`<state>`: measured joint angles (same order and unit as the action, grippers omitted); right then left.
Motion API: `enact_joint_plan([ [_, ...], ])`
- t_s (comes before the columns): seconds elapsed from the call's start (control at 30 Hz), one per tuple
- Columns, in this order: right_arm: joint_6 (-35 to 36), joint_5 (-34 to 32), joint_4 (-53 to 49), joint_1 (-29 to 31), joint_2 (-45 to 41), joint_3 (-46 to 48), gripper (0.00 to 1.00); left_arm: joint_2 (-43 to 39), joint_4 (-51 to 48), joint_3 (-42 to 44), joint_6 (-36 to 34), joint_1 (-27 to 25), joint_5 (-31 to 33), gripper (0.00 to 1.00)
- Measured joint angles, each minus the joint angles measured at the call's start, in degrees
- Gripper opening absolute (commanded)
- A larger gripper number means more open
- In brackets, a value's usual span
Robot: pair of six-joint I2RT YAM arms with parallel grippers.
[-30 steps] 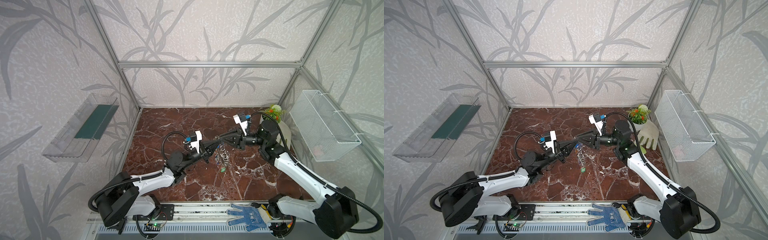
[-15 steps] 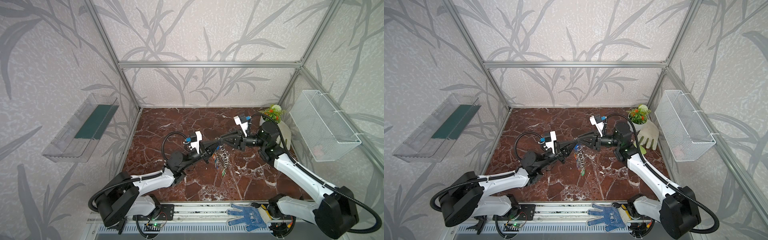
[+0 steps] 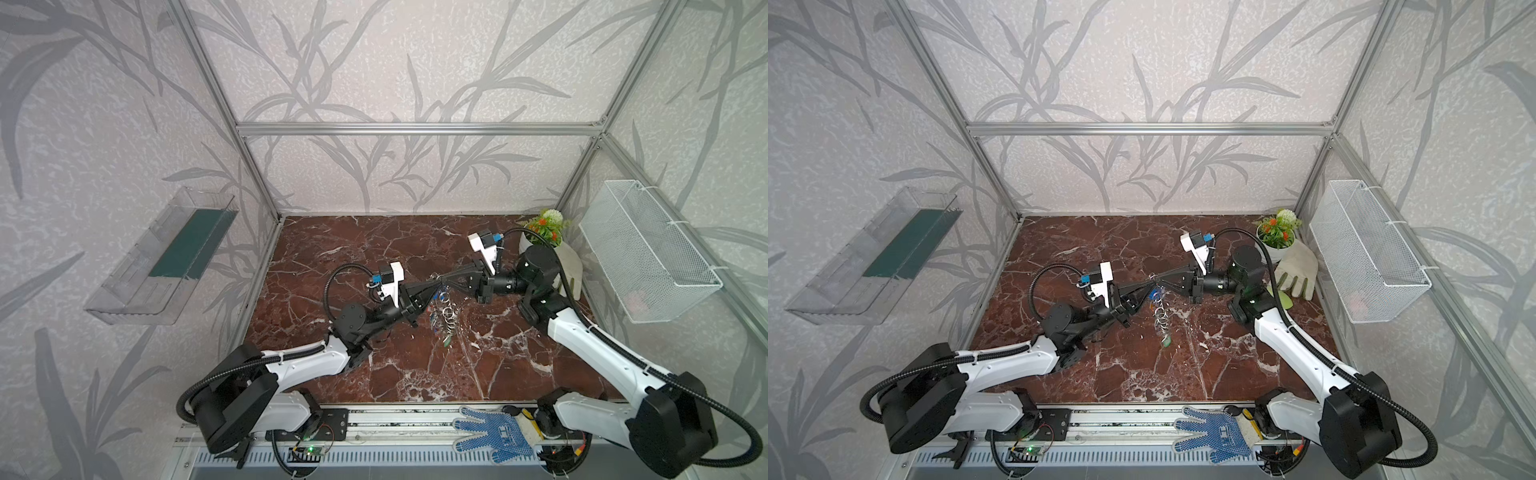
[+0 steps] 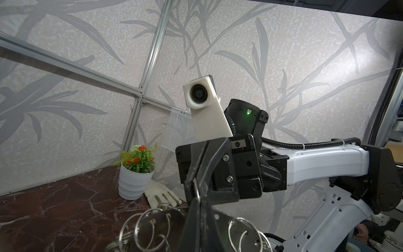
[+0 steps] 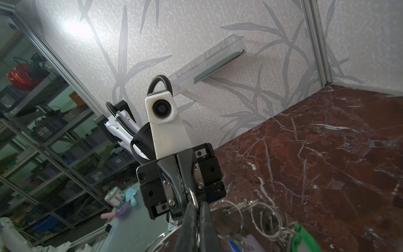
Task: Put the keys on the keyring
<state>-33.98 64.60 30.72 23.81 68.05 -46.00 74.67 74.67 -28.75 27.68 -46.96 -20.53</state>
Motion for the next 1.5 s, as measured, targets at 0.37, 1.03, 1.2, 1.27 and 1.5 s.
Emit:
enact_joint_plan([
  [0.37, 3.2, -0.6, -3.5, 0.1, -0.8, -0.3, 0.00, -3.2, -4.9, 0.6, 0.9, 0.0, 0.7, 0.26],
  [1.03, 30.8, -3.9, -28.9, 0.7, -1.3, -6.6, 0.00, -21.9, -99.3, -37.3, -33.8, 7.6, -11.1, 0.35],
  [1.2, 32.6, -2.1, -29.5, 1.0, -1.3, -6.6, 0.00, -9.4, -113.2, -47.4, -43.6, 7.7, -14.1, 0.34],
  [1.27, 32.8, -1.5, -29.5, 1.2, -1.3, -6.6, 0.00, -5.3, -116.0, -49.2, -45.6, 7.7, -14.8, 0.34],
  [1.5, 33.7, -0.2, -30.0, 1.8, -1.3, -6.6, 0.00, 3.2, -122.8, -56.9, -49.8, 7.7, -16.0, 0.23],
])
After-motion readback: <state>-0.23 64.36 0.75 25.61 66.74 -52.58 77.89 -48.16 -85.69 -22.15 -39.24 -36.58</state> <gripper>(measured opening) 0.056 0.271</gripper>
